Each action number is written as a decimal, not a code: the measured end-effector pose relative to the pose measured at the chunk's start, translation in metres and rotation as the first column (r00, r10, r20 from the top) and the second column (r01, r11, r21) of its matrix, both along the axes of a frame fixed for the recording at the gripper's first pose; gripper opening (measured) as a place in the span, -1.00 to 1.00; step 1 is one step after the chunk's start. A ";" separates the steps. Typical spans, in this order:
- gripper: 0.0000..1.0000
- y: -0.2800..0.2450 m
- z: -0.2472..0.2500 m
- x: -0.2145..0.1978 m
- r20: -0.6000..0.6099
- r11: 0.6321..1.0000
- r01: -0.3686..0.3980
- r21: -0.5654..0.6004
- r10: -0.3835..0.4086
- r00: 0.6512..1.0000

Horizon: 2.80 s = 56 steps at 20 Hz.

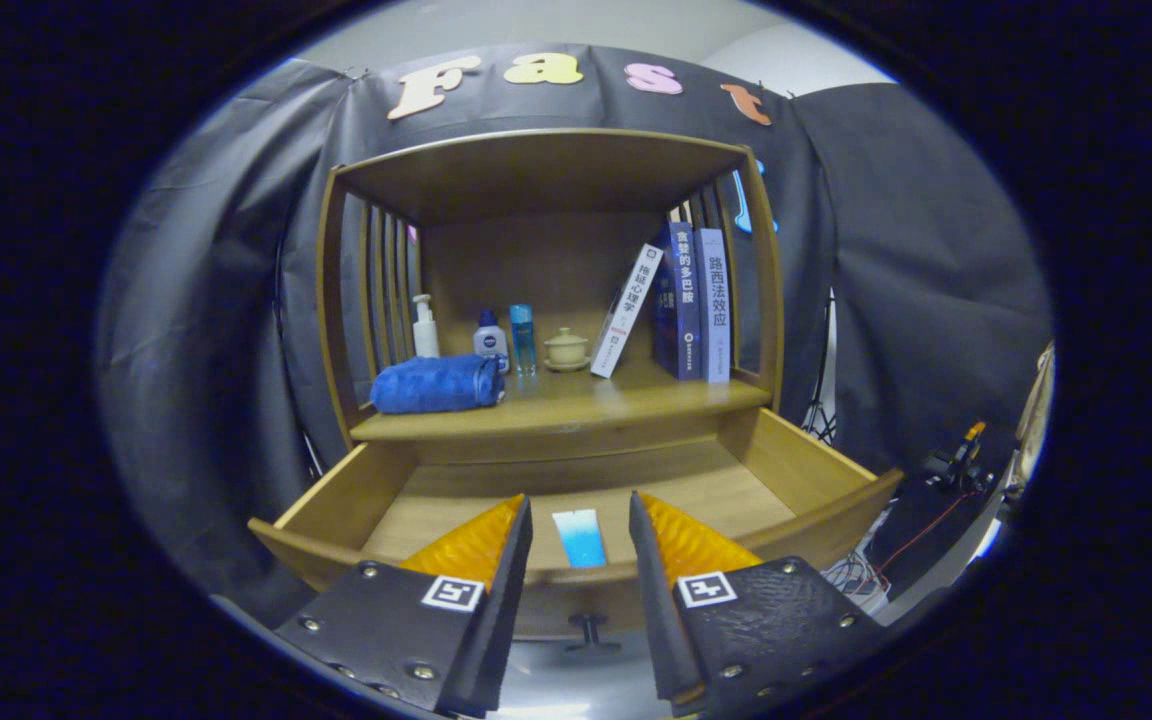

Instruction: Pull open the drawer, take out the items inside it, and place them on the countertop above the cabinet.

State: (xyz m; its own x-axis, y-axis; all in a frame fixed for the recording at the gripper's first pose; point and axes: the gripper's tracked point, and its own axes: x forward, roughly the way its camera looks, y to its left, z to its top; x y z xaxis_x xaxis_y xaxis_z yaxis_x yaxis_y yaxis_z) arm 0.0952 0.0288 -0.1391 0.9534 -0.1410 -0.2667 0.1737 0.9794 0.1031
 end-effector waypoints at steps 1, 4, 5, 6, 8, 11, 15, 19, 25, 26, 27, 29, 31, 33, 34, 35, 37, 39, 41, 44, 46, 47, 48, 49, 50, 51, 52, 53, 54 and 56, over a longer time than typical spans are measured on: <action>0.12 0.000 -0.005 0.011 -0.034 1.000 0.001 0.007 -0.001 0.999; 0.13 0.000 -0.024 0.038 -0.179 1.000 -0.001 0.021 0.004 0.984; 0.13 0.002 -0.034 0.045 -0.237 0.999 -0.001 0.040 0.011 0.971; 0.12 0.005 -0.043 0.053 -0.299 0.998 -0.006 0.068 0.026 0.954; 0.13 0.006 -0.061 0.065 -0.426 0.995 0.001 0.103 0.043 0.904; 0.13 0.005 -0.085 0.079 -0.544 0.994 0.036 0.108 0.028 0.839; 0.13 -0.005 -0.120 0.083 -0.668 0.994 0.080 0.075 -0.009 0.744; 0.13 -0.005 -0.150 0.076 -0.758 0.998 0.043 0.039 0.001 0.653; 0.15 0.002 -0.168 0.073 -0.803 0.998 0.013 0.066 0.045 0.594; 0.14 0.001 -0.166 0.075 -0.803 0.997 0.014 0.070 0.048 0.594; 0.14 0.000 -0.168 0.074 -0.808 0.997 0.016 0.072 0.049 0.588; 0.12 -0.003 -0.168 0.074 -0.807 0.997 0.017 0.079 0.054 0.588; 0.12 -0.006 -0.169 0.080 -0.796 0.997 0.029 0.067 0.036 0.605; -0.09 -0.006 -0.168 0.081 -0.786 0.997 0.039 0.065 0.027 0.618; -0.09 -0.007 -0.167 0.083 -0.781 0.997 0.039 0.062 0.024 0.624; -0.09 -0.007 -0.165 0.084 -0.775 0.998 0.041 0.055 0.017 0.631; -0.21 -0.008 -0.166 0.085 -0.774 0.998 0.041 0.051 0.014 0.633; -0.21 -0.008 -0.166 0.086 -0.773 0.998 0.040 0.049 0.013 0.635; -0.21 -0.011 -0.165 0.086 -0.770 0.999 0.031 0.027 0.001 0.639; -0.21 -0.016 -0.162 0.088 -0.765 0.999 0.009 -0.031 -0.030 0.643; -0.21 -0.016 -0.157 0.089 -0.753 0.999 0.013 -0.037 -0.036 0.658; -0.21 -0.016 -0.153 0.091 -0.738 0.999 0.014 -0.031 -0.033 0.674; -0.21 -0.017 -0.147 0.090 -0.726 0.999 0.016 -0.034 -0.036 0.687; -0.21 -0.020 -0.142 0.087 -0.719 0.999 0.025 -0.044 -0.049 0.693; -0.21 -0.022 -0.136 0.082 -0.713 0.998 0.034 -0.051 -0.061 0.698; -0.21 -0.024 -0.128 0.079 -0.698 0.997 0.048 -0.054 -0.072 0.712; -0.21 -0.024 -0.117 0.078 -0.674 0.997 0.064 -0.048 -0.080 0.735; -0.21 -0.026 -0.105 0.077 -0.647 0.996 0.078 -0.047 -0.089 0.757; -0.21 -0.028 -0.093 0.076 -0.624 0.995 0.088 -0.054 -0.102 0.775; -0.21 -0.034 -0.071 0.069 -0.587 0.991 0.104 -0.080 -0.131 0.799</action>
